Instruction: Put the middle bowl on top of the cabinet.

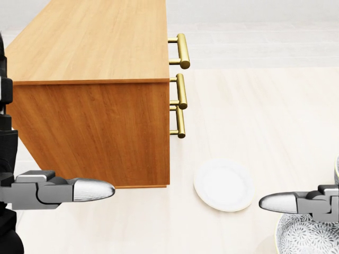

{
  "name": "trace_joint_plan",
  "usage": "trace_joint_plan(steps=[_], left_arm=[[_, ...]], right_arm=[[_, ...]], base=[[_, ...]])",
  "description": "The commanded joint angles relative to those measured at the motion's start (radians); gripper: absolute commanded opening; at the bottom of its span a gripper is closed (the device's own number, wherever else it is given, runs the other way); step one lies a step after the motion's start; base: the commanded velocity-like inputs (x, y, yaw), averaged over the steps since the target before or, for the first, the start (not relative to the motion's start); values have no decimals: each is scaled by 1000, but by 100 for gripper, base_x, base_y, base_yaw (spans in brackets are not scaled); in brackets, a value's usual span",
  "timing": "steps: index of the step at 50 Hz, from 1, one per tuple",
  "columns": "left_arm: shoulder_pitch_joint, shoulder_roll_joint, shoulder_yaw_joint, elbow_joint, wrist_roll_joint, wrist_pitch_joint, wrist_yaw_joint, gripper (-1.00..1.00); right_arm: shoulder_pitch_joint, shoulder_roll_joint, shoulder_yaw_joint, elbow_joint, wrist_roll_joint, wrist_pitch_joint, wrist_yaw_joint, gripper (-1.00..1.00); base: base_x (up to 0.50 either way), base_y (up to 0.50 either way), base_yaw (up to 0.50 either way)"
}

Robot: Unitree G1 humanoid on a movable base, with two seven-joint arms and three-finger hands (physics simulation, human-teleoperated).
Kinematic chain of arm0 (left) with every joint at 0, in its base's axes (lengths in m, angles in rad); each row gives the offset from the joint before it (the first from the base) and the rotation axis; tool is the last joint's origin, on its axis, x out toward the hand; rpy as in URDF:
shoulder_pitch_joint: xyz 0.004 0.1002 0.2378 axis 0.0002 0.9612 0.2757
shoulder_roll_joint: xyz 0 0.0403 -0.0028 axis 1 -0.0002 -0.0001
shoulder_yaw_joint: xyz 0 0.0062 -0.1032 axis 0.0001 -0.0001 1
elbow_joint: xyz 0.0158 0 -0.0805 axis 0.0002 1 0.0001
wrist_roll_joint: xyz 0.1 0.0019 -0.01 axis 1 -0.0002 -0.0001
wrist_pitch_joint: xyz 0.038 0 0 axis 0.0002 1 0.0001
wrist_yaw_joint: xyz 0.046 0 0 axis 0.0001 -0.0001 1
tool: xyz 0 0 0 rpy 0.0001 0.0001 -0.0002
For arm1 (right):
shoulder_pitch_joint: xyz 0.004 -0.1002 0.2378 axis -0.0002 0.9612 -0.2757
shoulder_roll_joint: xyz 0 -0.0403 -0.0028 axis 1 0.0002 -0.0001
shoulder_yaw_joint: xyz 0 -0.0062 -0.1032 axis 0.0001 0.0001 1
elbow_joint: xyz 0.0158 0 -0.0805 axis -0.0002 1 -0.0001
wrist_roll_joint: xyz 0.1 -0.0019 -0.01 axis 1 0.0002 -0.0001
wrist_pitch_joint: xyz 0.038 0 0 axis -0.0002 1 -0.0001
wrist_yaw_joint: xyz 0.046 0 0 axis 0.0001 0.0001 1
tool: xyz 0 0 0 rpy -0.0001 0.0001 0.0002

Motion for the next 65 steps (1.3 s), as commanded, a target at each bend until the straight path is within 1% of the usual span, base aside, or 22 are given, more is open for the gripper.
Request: trace_joint_plan(steps=[1,3,8,10,11,15,19,21,23,24,26,27,32,35,48,53,56,60,63,65], left_arm=[[2,-16,-14,-32,-4,0,-29,100],[0,-18,-16,-32,1,0,-23,100],[-6,-19,9,-20,-11,0,-19,100],[-4,-17,2,-29,-10,0,-17,100],[-2,-15,-11,-30,-5,0,-17,100],[-13,-15,-4,-29,-8,0,-15,100],[-11,-16,-11,-31,-5,0,-11,100],[-13,-15,-7,-28,-7,0,-13,100],[-8,-15,-4,-25,-9,0,-14,100],[-5,-15,-8,-27,-8,0,-14,100],[0,-17,-6,-27,-8,0,-12,100],[2,-17,-4,-23,-9,0,-12,100],[8,-19,-11,-14,-8,0,-10,100],[9,-19,-10,-12,-8,0,-9,100],[7,-18,-4,-11,-9,0,-8,100],[5,-15,-1,-12,-9,0,-8,100],[1,-16,-2,-15,-9,0,-7,100],[3,-9,-12,-17,3,0,-8,100],[4,-11,-7,-8,3,0,-10,100],[-3,-13,0,-8,4,0,-7,100]], right_arm=[[23,12,5,24,-22,0,4,100],[55,19,29,49,-41,0,17,100],[52,27,15,52,-32,0,27,100],[59,30,15,59,-35,0,32,100],[73,33,10,69,-30,0,42,100],[73,35,-18,50,-7,0,58,100],[65,34,-25,53,-5,0,56,100],[72,28,-19,64,-27,0,52,100],[54,26,-33,87,-67,0,8,100],[53,21,-32,92,-61,0,19,100],[63,8,-12,106,-134,0,-7,100],[36,22,-34,97,-131,0,-36,100],[39,8,-10,103,-167,0,-34,100],[38,-2,0,119,-233,0,-56,100],[54,3,36,132,-332,0,-37,100],[48,8,44,119,-359,0,-15,100],[62,-4,57,142,-424,0,-15,100],[62,8,52,154,-432,0,0,100],[64,8,54,165,-452,0,1,100],[77,-5,75,164,-503,0,10,100]], base=[[0,0,0],[0,0,0],[0,0,0],[0,0,0],[0,0,0],[0,0,0],[0,0,0],[0,0,0],[0,0,0],[0,0,0],[0,0,0],[0,0,0],[0,0,0],[0,0,0],[0,0,0],[0,0,0],[0,0,0],[0,0,0],[0,0,0],[0,0,0]])
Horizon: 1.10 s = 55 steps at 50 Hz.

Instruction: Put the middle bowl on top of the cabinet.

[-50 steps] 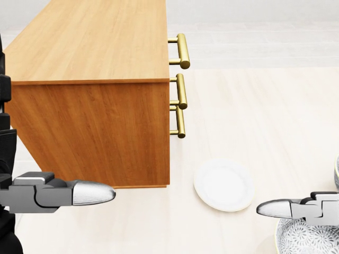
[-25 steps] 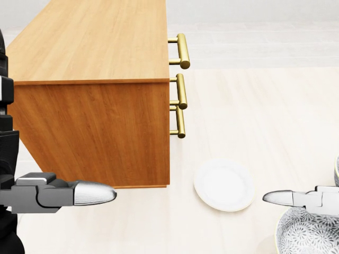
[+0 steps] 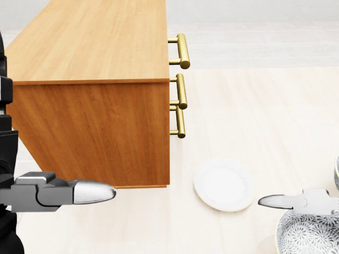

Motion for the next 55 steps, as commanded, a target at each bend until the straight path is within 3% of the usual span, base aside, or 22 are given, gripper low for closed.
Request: trace_joint_plan(steps=[1,4,26,29,55], left_arm=[[-8,0,5,-2,7,0,2,100],[-8,1,4,-9,8,0,2,100],[-6,-7,11,-8,-10,0,3,100],[-6,-4,6,-12,-10,0,3,100],[7,0,-4,-14,-8,0,5,100]], right_arm=[[20,3,37,11,-124,0,31,100],[27,-12,56,31,-191,0,34,100],[25,17,46,42,-293,0,61,100],[30,6,71,45,-382,0,56,100],[27,23,61,34,-350,0,77,100]], base=[[0,0,0],[0,0,0],[0,0,0],[0,0,0],[0,0,0]])
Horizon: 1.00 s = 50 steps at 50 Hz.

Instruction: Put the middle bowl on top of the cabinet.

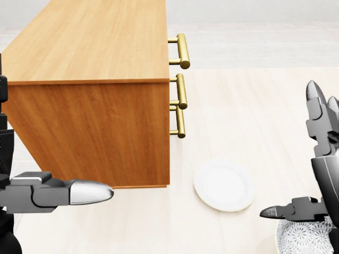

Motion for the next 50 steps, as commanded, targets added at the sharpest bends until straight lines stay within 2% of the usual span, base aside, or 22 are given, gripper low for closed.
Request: trace_joint_plan(steps=[1,3,5,9,18,30,32,36,41,48,50], left_arm=[[31,11,-27,3,15,0,-8,100],[30,9,-30,3,24,0,-11,100],[16,7,-19,9,26,0,-13,100],[16,10,-26,23,55,0,-4,100],[16,3,-17,25,61,0,-11,100],[22,0,-21,28,72,0,-17,100],[22,0,-19,32,73,0,-18,100],[25,-1,-19,35,75,0,-19,100],[39,0,-37,35,87,0,-23,100],[44,1,-29,45,97,0,-26,100],[45,0,-28,54,102,0,-26,100]], right_arm=[[7,-1,0,53,-28,0,-32,100],[4,7,-18,103,-4,0,-56,100],[28,-7,-20,114,-47,0,-111,100],[39,-29,-45,43,-87,0,-22,100],[98,4,-74,20,-156,0,-4,100],[146,37,-66,1,-255,0,21,100],[160,39,-58,-19,-321,0,22,100],[176,63,-46,-56,-360,0,47,100],[208,85,-15,-51,-424,-55,19,100],[221,100,-4,-62,-491,-87,15,100],[222,108,-2,-81,-494,-86,27,100]], base=[[0,0,0],[0,0,0],[0,0,0],[0,0,0],[0,0,0],[0,0,0],[0,0,0],[0,0,0],[0,0,0],[0,0,0],[0,0,0]])
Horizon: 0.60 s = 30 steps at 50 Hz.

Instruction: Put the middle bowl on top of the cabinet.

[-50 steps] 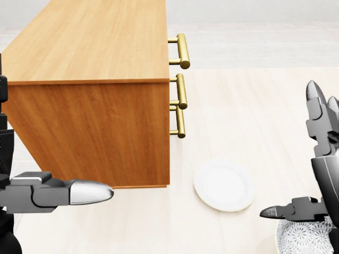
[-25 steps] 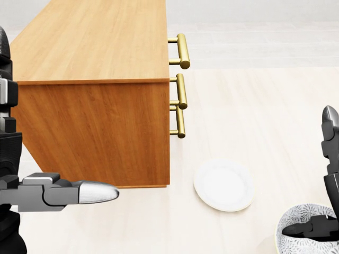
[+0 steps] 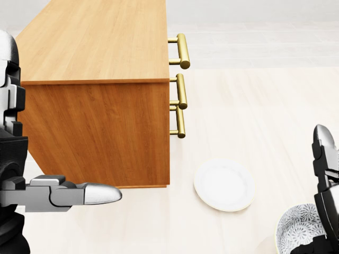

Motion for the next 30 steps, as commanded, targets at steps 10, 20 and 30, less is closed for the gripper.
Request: trace_joint_plan(steps=[10,20,30], left_arm=[[13,-4,-6,13,28,0,-7,100],[4,-13,23,1,-34,0,16,100],[10,-15,29,13,-50,0,20,100]], right_arm=[[25,43,13,-88,-142,-24,38,100],[2,44,-8,-191,-169,-16,123,100],[-58,35,-15,-252,-228,-1,209,100]], base=[[0,0,0],[0,0,0],[0,0,0]])
